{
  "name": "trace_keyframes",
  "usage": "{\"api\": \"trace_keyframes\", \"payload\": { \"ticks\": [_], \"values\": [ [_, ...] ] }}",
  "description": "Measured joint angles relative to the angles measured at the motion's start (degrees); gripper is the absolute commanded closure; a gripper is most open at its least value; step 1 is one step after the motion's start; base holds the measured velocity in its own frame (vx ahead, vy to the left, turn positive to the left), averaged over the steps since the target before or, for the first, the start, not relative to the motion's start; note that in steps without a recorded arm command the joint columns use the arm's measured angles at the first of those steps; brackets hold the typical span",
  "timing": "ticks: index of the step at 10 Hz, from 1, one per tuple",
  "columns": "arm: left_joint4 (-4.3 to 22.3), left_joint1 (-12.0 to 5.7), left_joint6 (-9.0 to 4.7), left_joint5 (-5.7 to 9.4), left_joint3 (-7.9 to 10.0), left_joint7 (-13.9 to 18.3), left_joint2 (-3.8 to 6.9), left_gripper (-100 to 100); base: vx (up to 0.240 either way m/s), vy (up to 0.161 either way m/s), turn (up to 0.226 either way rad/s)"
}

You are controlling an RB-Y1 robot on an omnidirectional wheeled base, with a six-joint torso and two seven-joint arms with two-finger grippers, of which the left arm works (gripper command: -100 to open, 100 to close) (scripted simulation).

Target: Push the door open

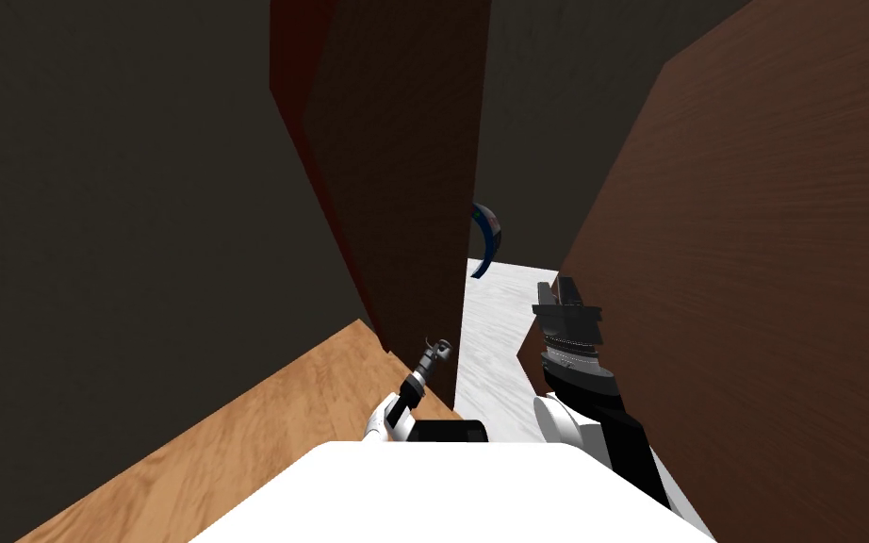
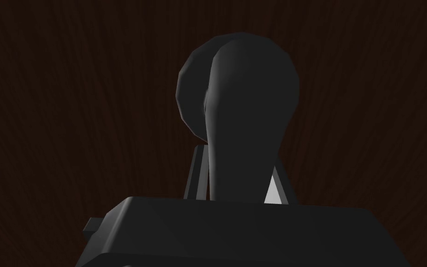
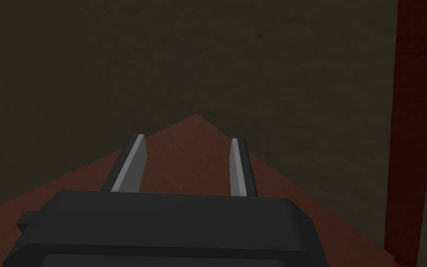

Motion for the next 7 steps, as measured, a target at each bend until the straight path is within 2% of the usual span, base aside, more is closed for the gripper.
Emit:
{"api": "trace_keyframes", "payload": {
  "ticks": [2,3,4,5,7],
  "values": [
    [-0.01,-0.01,0.02,-0.02,-0.04,0.0,-0.04,100,0.0,0.0,0.0],
    [0.0,0.0,0.02,-0.01,-0.03,0.0,-0.03,100,0.097,-0.071,0.032],
    [-0.3,0.55,0.32,-0.12,0.07,-0.05,0.17,100,0.122,-0.138,0.071],
    [0.51,0.45,0.17,-0.1,0.4,-0.16,0.23,100,0.121,-0.129,0.05],
    [-0.53,0.95,1.13,-0.18,0.88,-0.13,0.64,100,0.137,-0.15,0.052]
  ]
}}
